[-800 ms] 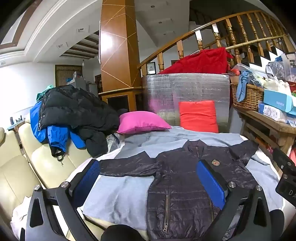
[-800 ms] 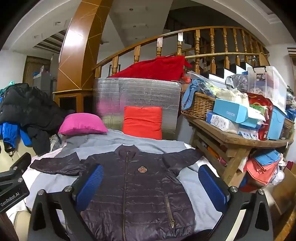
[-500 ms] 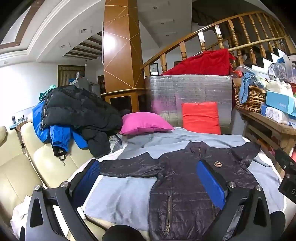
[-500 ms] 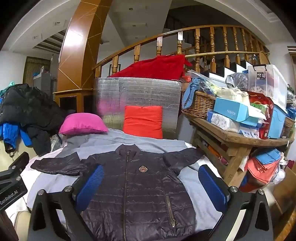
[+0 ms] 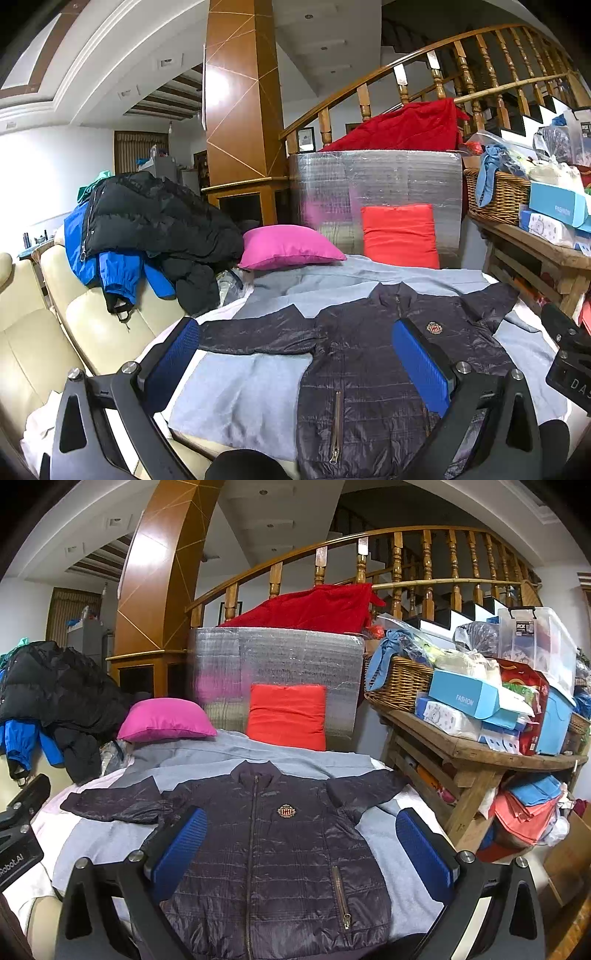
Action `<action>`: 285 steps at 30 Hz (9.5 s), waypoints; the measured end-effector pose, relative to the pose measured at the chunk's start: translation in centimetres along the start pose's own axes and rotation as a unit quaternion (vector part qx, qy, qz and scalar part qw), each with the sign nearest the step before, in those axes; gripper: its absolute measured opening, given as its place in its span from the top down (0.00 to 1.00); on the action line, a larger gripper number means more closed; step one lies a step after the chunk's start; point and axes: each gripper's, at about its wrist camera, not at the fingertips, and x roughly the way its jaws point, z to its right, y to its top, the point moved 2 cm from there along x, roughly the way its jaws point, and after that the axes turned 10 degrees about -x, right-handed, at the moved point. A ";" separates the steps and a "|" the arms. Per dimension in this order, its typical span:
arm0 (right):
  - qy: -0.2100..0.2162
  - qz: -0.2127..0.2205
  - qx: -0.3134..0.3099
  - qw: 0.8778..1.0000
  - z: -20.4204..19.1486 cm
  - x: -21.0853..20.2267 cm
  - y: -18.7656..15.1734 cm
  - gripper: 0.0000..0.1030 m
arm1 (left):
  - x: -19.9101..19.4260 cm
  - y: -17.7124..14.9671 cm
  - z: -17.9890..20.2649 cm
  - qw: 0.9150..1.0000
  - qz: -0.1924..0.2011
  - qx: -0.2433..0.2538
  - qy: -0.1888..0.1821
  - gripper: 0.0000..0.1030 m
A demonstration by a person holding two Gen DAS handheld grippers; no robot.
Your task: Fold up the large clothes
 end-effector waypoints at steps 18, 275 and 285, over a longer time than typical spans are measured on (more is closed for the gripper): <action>0.003 0.006 0.006 1.000 0.3 -0.6 0.2 0.00 | -0.3 0.3 -0.4 1.000 0.007 -0.005 0.000 0.00; 0.220 -0.262 0.380 0.859 14.2 50.0 -19.7 0.72 | 41.9 -14.0 7.5 0.901 -0.366 -0.195 -0.127 0.38; 0.217 -0.208 0.338 0.892 13.8 48.3 -17.1 0.74 | 43.6 -14.8 7.6 0.881 -0.367 -0.255 -0.157 0.73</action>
